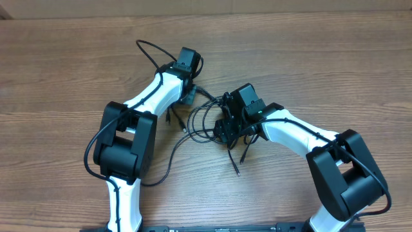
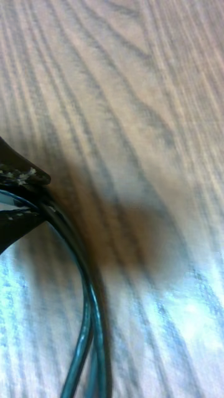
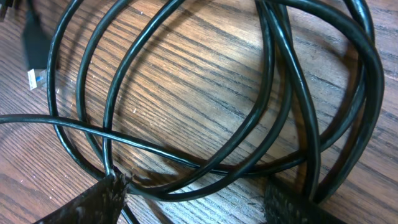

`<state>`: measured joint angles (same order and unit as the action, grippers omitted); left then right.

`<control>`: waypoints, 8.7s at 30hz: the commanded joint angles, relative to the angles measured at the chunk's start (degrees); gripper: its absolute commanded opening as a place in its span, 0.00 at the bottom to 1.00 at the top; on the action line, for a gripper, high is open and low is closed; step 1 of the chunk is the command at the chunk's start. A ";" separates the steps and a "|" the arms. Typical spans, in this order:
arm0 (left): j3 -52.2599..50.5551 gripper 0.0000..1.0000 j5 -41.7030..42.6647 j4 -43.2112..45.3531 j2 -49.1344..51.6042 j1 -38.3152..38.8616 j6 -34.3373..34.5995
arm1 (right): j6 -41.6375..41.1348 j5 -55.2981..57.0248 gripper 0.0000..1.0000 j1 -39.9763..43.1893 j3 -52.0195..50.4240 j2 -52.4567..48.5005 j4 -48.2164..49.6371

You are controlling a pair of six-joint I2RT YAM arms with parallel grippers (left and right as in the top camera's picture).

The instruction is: Untangle cables

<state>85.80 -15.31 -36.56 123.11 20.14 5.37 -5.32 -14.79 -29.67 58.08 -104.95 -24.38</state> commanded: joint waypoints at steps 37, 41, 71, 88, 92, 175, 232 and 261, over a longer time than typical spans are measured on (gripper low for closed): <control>-0.13 0.39 5.57 -16.37 3.13 -1.11 6.01 | -0.39 0.37 0.70 -0.22 -1.88 -1.90 -0.94; -0.55 0.22 -3.10 -12.04 3.13 -1.11 5.95 | -0.39 0.37 0.70 -0.22 -1.88 -1.90 -0.94; 5.57 0.56 -1.36 15.23 0.37 -1.33 -0.66 | -0.39 1.16 0.63 -0.22 -1.88 -1.90 -1.33; 20.22 0.87 18.64 -30.45 -0.61 -1.86 6.69 | -2.01 -5.01 0.60 2.16 11.13 2.16 -16.31; 19.41 0.86 23.45 -32.94 -0.61 -1.62 6.40 | -5.51 -4.33 0.66 4.44 12.81 2.51 -17.33; 16.57 0.37 13.51 -38.16 -9.88 4.22 20.90 | -12.02 -27.06 0.20 20.94 5.99 2.56 -21.14; 16.57 0.28 23.91 -49.75 -7.43 -33.92 17.42 | -19.65 -8.20 0.59 -17.31 19.85 1.90 -9.86; -12.55 0.24 28.72 -35.67 -43.21 -40.85 14.36 | -9.86 -1.33 0.65 -29.00 31.39 -14.16 -3.19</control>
<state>74.63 15.81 -72.42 79.72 -20.99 18.94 -21.71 -15.68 -56.05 87.94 -116.77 -27.03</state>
